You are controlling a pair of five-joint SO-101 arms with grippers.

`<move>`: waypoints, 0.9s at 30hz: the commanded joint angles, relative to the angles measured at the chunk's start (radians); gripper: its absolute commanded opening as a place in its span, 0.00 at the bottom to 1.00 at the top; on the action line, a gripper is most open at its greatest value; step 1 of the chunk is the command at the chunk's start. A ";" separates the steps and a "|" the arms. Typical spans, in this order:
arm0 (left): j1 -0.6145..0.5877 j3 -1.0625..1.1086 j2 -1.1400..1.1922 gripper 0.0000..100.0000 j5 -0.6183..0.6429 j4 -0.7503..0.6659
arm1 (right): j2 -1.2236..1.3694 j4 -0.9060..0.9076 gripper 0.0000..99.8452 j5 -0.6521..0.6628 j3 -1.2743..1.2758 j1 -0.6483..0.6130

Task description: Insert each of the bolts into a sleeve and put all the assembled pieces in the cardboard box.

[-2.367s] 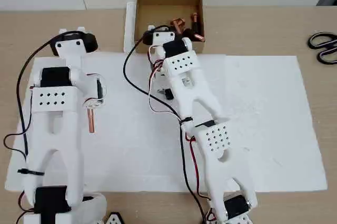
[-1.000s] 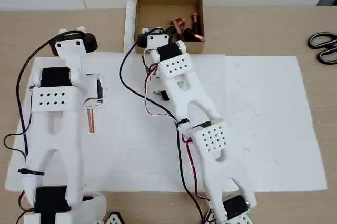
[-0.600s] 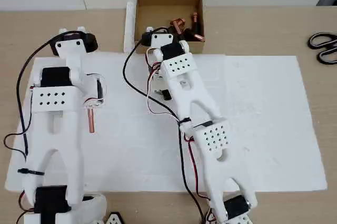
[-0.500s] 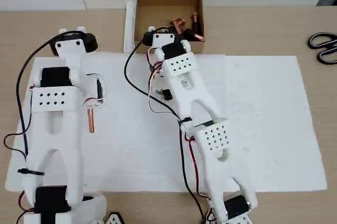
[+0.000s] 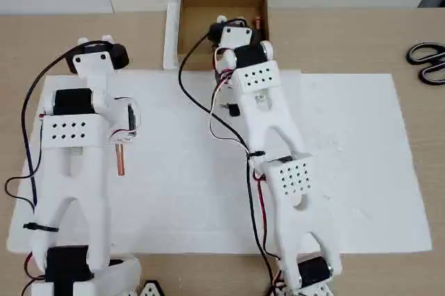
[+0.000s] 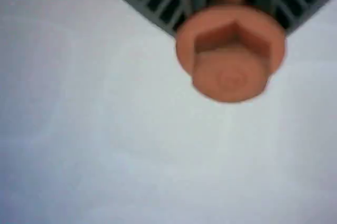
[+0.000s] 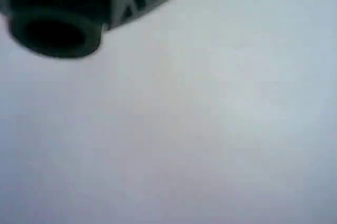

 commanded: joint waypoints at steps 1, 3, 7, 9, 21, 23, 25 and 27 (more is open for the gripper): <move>0.006 -0.004 -0.040 0.01 -0.005 0.002 | -0.223 0.018 0.00 -0.003 -0.012 0.008; 0.006 -0.004 -0.040 0.01 -0.005 0.000 | -0.306 0.018 0.00 -0.003 0.029 0.010; 0.006 -0.004 -0.040 0.01 -0.005 -0.005 | -0.484 0.018 0.00 -0.003 0.153 0.012; 0.006 -0.005 -0.040 0.01 -0.005 -0.005 | -0.585 0.018 0.00 -0.003 0.236 0.012; 0.006 -0.008 -0.040 0.01 -0.005 -0.006 | -1.198 -0.038 0.01 0.110 0.710 0.013; 0.006 -0.008 -0.040 0.01 -0.005 -0.006 | -1.280 -0.077 0.01 0.166 0.824 0.013; 0.006 -0.008 -0.040 0.01 -0.005 -0.009 | -1.365 -0.128 0.01 0.207 0.962 0.013; 0.006 -0.008 -0.040 0.01 -0.005 -0.012 | -1.457 -0.189 0.01 0.245 1.111 0.013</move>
